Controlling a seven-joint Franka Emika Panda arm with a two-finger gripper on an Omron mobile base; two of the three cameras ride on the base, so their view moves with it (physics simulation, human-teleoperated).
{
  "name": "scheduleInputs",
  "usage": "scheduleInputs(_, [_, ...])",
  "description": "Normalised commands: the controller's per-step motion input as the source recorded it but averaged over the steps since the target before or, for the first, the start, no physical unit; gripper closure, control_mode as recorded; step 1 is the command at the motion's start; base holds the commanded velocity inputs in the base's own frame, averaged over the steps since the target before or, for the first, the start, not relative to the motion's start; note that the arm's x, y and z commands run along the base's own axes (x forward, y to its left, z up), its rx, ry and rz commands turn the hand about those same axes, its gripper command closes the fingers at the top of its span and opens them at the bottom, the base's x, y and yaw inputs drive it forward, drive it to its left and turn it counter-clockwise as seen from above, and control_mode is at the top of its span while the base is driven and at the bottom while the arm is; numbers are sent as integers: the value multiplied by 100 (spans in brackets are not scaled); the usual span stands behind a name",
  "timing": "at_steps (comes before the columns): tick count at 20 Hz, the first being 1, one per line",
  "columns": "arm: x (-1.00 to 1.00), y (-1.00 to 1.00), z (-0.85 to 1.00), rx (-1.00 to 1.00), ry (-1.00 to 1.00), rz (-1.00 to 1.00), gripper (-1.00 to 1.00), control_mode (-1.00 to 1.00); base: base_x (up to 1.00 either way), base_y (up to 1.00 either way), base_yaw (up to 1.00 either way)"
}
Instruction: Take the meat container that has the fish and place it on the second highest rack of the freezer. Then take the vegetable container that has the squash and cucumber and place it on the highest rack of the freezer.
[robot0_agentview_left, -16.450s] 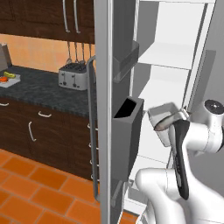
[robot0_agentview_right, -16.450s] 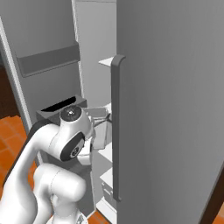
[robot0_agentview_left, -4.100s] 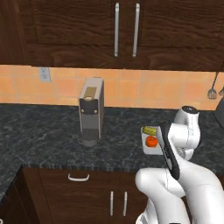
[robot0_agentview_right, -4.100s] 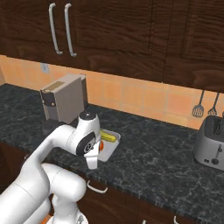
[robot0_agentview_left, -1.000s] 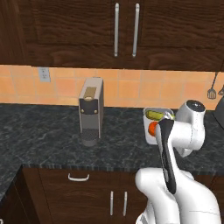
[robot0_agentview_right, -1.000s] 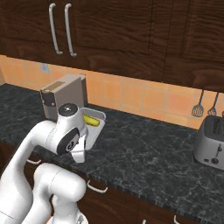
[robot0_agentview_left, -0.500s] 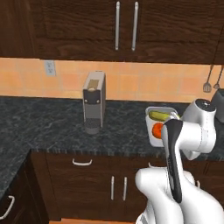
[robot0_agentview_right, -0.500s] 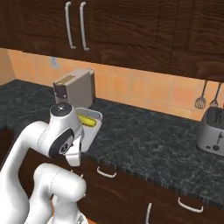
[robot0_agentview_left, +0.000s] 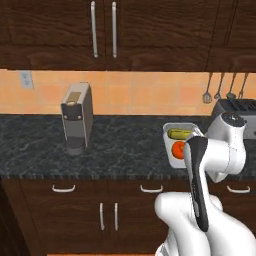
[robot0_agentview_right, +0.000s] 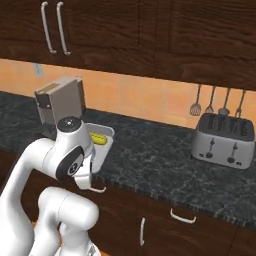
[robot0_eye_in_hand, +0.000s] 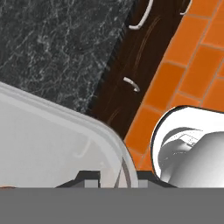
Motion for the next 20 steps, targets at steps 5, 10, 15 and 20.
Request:
scheduleInputs(5, [0, 0, 0, 0, 0, 0, 100, 100, -16, -16, -58])
scheduleInputs(10, [0, 0, 0, 0, 0, 0, 100, 100, -22, -1, -59])
scheduleInputs(15, [0, 0, 0, 0, 0, 0, 100, 100, -41, -2, -55])
scheduleInputs(20, [0, 0, 0, 0, 0, 0, 100, 100, -49, -3, -55])
